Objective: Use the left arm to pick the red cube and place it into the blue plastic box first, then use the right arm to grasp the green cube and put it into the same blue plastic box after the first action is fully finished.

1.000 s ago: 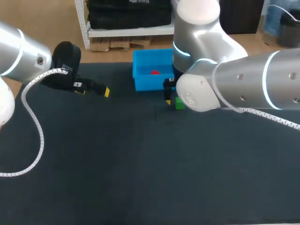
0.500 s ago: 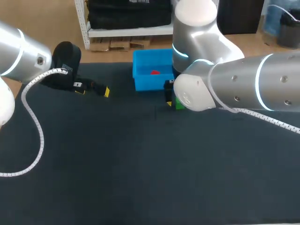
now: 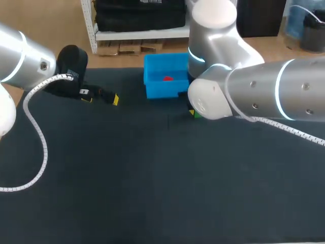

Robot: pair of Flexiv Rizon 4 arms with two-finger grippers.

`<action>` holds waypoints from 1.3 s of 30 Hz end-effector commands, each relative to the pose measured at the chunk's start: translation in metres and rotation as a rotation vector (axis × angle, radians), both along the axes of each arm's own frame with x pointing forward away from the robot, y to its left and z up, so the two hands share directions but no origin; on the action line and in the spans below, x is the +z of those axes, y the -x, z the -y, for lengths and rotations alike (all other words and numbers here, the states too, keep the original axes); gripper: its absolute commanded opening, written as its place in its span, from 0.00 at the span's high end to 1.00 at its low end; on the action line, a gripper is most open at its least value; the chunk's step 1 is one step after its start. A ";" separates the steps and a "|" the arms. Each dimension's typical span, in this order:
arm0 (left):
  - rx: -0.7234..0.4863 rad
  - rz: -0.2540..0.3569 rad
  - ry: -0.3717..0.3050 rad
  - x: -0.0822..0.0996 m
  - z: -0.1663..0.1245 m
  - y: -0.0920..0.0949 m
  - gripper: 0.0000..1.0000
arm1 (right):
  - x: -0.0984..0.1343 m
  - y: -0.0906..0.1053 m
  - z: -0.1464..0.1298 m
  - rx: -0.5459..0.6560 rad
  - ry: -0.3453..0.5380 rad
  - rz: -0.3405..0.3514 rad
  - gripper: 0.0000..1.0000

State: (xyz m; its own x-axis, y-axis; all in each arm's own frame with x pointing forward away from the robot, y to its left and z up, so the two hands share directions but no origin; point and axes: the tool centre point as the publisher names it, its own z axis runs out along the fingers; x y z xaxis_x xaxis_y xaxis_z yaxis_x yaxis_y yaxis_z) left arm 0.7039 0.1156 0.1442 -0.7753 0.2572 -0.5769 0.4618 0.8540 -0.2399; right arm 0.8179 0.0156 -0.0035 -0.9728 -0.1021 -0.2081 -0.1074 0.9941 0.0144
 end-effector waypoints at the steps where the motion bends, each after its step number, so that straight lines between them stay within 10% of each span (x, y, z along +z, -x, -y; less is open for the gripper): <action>1: -0.005 0.003 0.006 -0.001 -0.001 0.000 0.00 | 0.011 0.007 0.002 -0.003 -0.005 0.013 1.00; 21: -0.005 0.003 0.006 -0.001 -0.001 0.000 0.00 | 0.149 0.035 -0.012 0.010 -0.111 0.222 1.00; 39: -0.005 0.003 0.006 -0.001 -0.001 0.000 0.00 | 0.147 0.040 -0.021 0.021 -0.194 0.251 1.00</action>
